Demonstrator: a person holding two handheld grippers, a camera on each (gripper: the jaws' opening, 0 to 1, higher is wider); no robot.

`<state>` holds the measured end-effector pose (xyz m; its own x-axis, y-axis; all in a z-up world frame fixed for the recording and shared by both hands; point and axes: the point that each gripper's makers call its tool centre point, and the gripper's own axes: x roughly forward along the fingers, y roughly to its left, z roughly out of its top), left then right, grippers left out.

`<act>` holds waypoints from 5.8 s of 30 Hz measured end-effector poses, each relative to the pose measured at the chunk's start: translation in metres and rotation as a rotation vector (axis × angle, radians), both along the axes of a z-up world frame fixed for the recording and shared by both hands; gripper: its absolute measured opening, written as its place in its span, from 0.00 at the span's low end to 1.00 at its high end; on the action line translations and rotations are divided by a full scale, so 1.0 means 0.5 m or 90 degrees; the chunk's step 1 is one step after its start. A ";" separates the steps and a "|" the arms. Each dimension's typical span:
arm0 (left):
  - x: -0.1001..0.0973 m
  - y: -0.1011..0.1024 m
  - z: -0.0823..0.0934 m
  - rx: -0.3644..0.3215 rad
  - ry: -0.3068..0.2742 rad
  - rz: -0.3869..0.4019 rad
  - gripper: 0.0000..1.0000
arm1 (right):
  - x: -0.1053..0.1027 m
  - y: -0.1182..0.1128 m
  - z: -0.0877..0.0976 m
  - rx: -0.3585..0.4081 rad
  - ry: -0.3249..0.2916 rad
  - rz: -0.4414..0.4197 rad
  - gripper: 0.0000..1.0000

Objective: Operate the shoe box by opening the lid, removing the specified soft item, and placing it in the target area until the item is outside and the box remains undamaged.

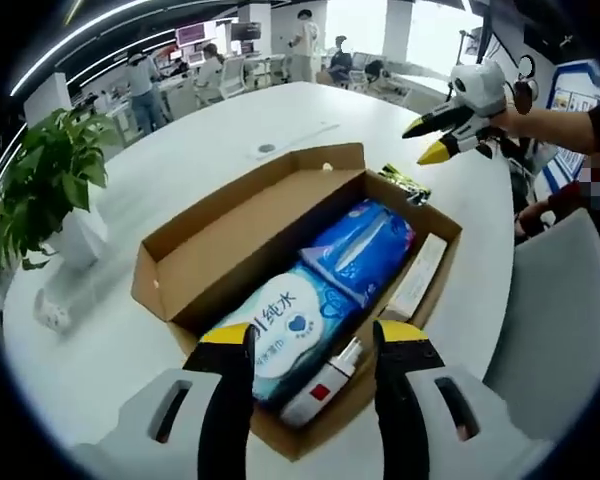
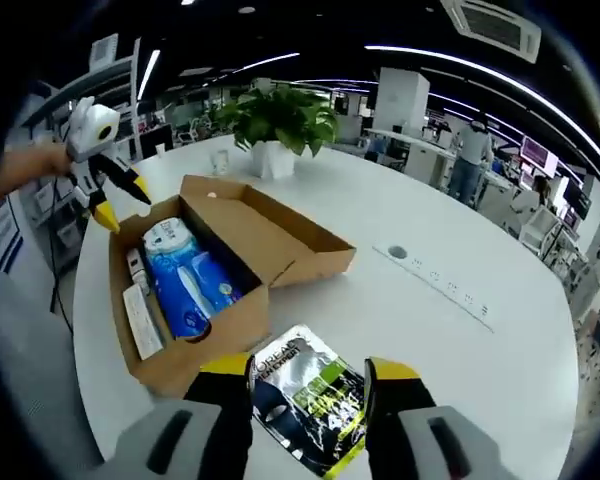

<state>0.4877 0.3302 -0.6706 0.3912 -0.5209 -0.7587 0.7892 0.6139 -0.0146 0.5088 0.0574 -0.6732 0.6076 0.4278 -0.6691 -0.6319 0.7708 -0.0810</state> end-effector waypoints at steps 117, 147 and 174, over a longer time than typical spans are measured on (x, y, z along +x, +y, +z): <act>0.064 0.015 -0.214 0.203 -0.015 -0.391 0.62 | 0.018 0.543 -0.218 -0.064 0.057 0.434 0.55; 0.061 0.020 -0.176 0.237 -0.031 -0.402 0.58 | 0.018 0.541 -0.180 -0.072 0.044 0.430 0.47; 0.057 -0.002 -0.040 0.254 -0.046 -0.408 0.58 | 0.012 0.523 -0.044 -0.044 0.012 0.428 0.46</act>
<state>0.5161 0.3293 -0.6906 0.1608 -0.3546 -0.9211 0.9839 -0.0166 0.1782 0.5150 0.3186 -0.6955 0.2123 0.6643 -0.7167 -0.9740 0.2028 -0.1005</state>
